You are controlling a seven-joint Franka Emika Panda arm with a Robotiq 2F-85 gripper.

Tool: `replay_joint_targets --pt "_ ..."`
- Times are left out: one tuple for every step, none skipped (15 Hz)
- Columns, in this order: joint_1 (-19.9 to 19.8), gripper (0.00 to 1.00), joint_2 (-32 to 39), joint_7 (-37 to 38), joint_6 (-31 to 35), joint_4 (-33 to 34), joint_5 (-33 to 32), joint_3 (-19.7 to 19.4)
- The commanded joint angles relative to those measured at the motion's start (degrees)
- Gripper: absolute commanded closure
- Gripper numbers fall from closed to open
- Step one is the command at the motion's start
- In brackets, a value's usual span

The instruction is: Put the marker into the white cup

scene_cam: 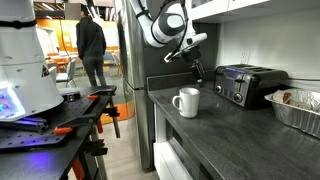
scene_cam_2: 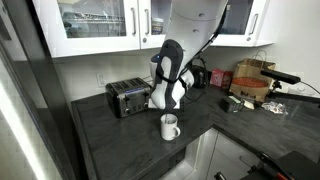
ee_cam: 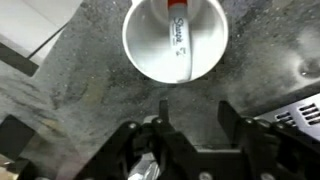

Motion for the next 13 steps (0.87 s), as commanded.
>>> replay_joint_targets --pt "-6.3 0.12 -6.1 -6.9 -2.3 -1.8 2.3 6.1" --pt "-8.1 0.03 -7.1 -8.2 -3.1 -1.7 2.6 7.6" --pt "-10.3 0.0 -8.2 -9.7 -5.1 -1.4 2.9 9.5" --pt "-13.1 0.0 -9.6 -12.0 -8.7 -0.8 3.1 12.0" --pt "-15.3 0.0 -10.5 -13.4 -13.3 -0.1 3.0 14.0" --pt "-17.8 0.0 -11.0 -14.4 -16.9 0.8 2.8 16.1" --pt "-20.3 0.0 -11.7 -15.4 -20.9 1.8 2.5 18.3" --pt "-22.9 0.0 -12.0 -16.4 -24.0 2.8 2.3 20.5" --pt "-24.7 0.0 -12.3 -17.1 -25.7 3.6 1.9 22.0" --pt "-26.9 0.0 -12.4 -18.6 -26.7 4.4 2.3 23.9" --pt "-29.4 0.0 -12.6 -21.0 -27.4 5.1 3.4 26.1" --pt "-31.4 0.0 -12.6 -23.0 -28.4 5.9 4.2 27.8" --pt "-33.7 0.0 -12.5 -25.6 -27.5 6.4 5.4 29.7"
